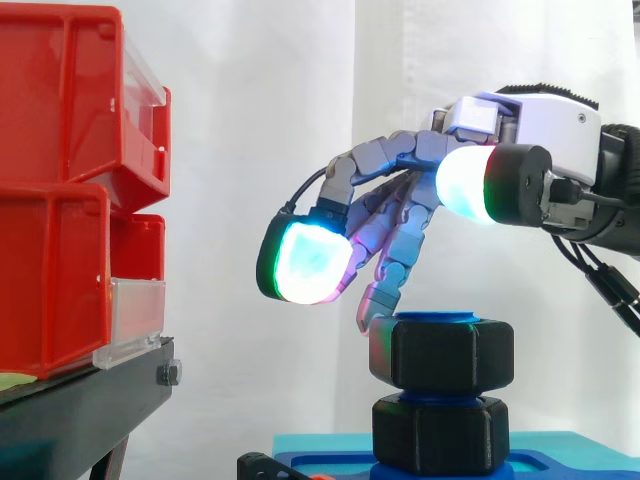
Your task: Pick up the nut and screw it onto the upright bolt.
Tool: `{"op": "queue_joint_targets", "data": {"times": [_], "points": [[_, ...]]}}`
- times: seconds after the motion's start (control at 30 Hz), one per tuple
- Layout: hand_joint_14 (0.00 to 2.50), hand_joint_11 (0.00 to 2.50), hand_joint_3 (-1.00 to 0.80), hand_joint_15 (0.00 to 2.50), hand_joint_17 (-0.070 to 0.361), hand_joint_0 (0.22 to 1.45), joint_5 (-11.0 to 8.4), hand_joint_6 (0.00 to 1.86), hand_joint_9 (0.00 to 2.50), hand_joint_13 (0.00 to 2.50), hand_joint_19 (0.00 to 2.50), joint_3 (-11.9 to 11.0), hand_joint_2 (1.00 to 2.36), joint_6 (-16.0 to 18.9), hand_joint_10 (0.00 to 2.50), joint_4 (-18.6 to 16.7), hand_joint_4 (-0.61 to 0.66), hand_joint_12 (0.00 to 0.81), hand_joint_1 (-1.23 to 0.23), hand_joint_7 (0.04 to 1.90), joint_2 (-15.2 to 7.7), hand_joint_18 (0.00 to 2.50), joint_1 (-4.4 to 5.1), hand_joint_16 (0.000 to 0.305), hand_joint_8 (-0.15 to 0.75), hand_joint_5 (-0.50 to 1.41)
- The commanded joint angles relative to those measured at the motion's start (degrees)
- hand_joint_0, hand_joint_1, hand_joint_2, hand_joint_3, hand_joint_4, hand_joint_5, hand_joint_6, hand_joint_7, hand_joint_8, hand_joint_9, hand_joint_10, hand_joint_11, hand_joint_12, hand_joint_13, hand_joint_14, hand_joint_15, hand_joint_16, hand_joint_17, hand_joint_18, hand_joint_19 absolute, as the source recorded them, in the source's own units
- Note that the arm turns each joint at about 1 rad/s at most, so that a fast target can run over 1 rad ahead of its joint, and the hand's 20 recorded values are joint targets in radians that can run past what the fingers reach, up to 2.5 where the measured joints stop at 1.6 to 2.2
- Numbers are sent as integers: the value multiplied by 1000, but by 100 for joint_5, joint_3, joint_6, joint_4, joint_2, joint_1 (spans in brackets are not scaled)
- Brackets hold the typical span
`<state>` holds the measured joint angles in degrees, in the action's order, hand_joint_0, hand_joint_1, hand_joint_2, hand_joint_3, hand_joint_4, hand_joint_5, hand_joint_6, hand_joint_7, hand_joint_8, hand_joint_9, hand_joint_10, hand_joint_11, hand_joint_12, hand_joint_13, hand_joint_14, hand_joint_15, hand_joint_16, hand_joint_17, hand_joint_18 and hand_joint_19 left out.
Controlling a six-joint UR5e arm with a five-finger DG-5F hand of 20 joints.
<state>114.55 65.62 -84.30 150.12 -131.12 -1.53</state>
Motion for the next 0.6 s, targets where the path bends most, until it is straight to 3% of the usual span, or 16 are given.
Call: {"op": "queue_joint_targets", "data": {"times": [0.0, 0.33, 0.57], "points": [[0, 0, -500, 0, 53, 508, -82, 503, 1180, 903, 204, 21, 1000, -25, 0, 0, 208, 151, -145, 748, -1, 667, 57, 24, 219, -69], [0, 0, -500, 0, 55, 508, -328, 503, 1154, 886, 210, 153, 1000, -8, 0, 141, 206, 154, -144, 753, -1, 658, 285, 24, 212, -71], [0, 0, -500, 0, 54, 514, -336, 503, 1149, 882, 219, 171, 1000, -17, 0, 185, 212, 152, -161, 778, -1, 654, 373, 24, 215, -68]]}}
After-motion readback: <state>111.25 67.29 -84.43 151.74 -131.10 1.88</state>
